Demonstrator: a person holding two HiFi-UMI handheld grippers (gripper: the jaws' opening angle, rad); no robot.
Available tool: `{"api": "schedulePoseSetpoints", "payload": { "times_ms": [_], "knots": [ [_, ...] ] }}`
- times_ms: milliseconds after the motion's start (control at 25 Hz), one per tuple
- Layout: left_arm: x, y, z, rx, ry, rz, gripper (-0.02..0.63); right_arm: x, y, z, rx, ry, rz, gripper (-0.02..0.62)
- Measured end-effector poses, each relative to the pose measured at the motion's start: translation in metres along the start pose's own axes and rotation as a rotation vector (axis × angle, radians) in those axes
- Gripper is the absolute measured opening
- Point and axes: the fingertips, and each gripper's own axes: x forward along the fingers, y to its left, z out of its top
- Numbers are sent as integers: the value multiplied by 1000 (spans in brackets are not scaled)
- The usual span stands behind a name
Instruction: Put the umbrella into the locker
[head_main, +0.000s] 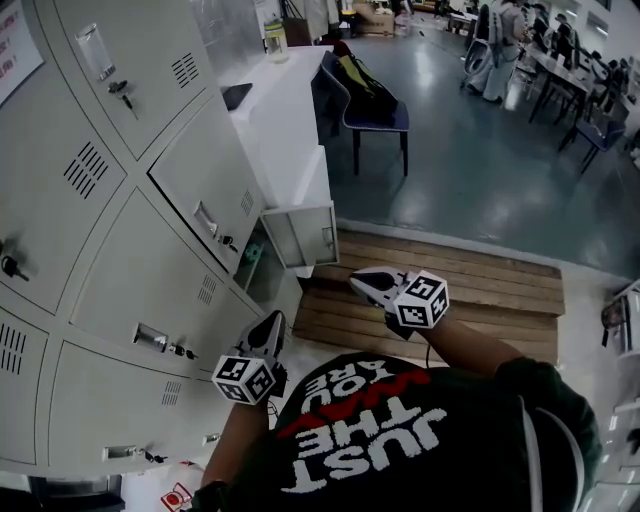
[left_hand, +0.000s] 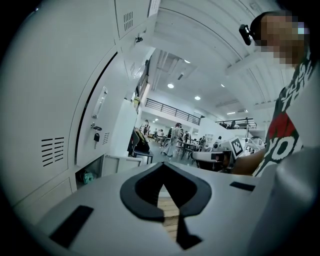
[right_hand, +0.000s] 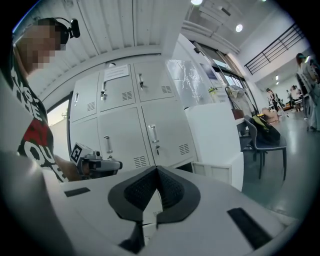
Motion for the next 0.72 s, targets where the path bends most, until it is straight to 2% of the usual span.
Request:
{"api": "schedulePoseSetpoints", "payload": {
  "times_ms": [720],
  "knots": [
    [1,6,2,-6,-3,-12,8,0,-3,-7,-35,38,-19,34]
  ]
}}
